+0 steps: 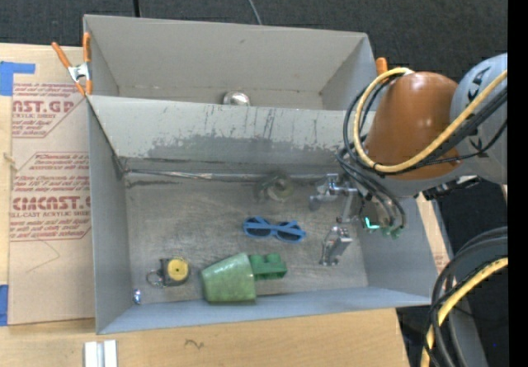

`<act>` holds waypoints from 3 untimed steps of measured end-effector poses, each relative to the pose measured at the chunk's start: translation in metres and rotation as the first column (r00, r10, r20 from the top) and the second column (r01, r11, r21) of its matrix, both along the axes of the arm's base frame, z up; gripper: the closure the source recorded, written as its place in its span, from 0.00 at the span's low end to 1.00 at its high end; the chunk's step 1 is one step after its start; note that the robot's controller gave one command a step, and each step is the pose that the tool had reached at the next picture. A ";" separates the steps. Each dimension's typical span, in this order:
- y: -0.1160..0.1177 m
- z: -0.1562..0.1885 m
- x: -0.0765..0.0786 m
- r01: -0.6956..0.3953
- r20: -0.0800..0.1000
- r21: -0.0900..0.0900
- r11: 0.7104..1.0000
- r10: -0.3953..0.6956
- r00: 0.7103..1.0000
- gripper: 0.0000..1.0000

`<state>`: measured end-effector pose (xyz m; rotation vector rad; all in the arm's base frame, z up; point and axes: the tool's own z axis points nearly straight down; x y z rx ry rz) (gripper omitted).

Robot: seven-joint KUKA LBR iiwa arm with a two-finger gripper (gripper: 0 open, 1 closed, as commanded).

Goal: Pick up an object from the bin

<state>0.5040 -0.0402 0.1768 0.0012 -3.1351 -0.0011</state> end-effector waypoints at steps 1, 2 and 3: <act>0.026 -0.105 0.008 -0.274 0.018 -0.004 0.962 0.274 0.961 0.00; 0.026 -0.104 0.004 -0.275 0.001 0.000 0.961 0.275 0.961 1.00; 0.027 -0.105 0.005 -0.275 0.008 -0.001 0.961 0.275 0.961 0.00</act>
Offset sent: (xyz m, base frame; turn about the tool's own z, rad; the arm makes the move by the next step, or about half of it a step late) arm 0.0041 0.0261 -0.1068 -0.2790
